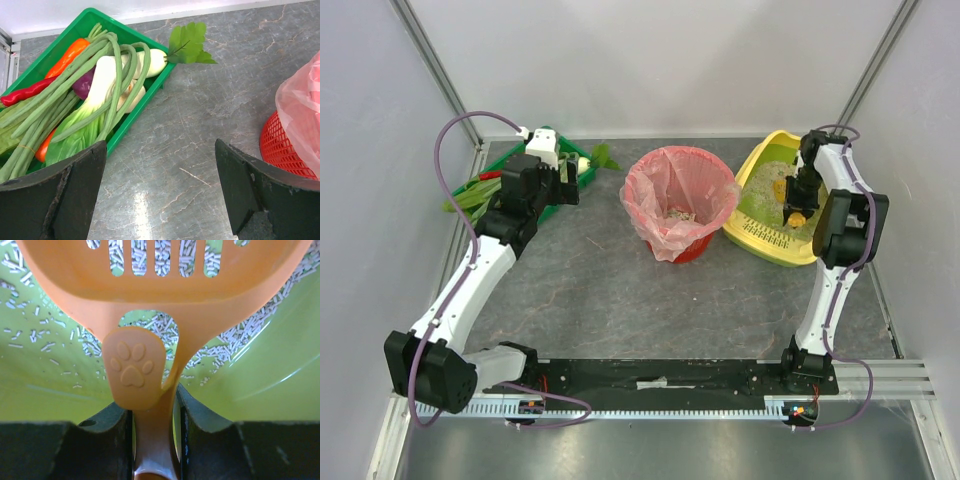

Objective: Clean the litter box

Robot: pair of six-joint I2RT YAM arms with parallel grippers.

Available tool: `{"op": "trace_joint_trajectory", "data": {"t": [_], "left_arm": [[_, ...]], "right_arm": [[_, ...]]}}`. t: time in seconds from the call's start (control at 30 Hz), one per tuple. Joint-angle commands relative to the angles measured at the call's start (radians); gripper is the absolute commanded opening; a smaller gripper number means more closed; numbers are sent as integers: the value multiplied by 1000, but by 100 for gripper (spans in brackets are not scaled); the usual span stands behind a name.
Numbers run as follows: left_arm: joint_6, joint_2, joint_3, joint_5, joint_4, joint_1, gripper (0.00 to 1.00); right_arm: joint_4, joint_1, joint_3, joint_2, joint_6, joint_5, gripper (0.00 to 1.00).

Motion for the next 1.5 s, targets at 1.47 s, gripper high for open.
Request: {"op": "trace_joint_trajectory", "data": {"t": [1.47], "left_arm": [[24, -36, 71, -16, -7, 3, 95]], "right_arm": [[580, -18, -146, -16, -13, 44, 0]]}}
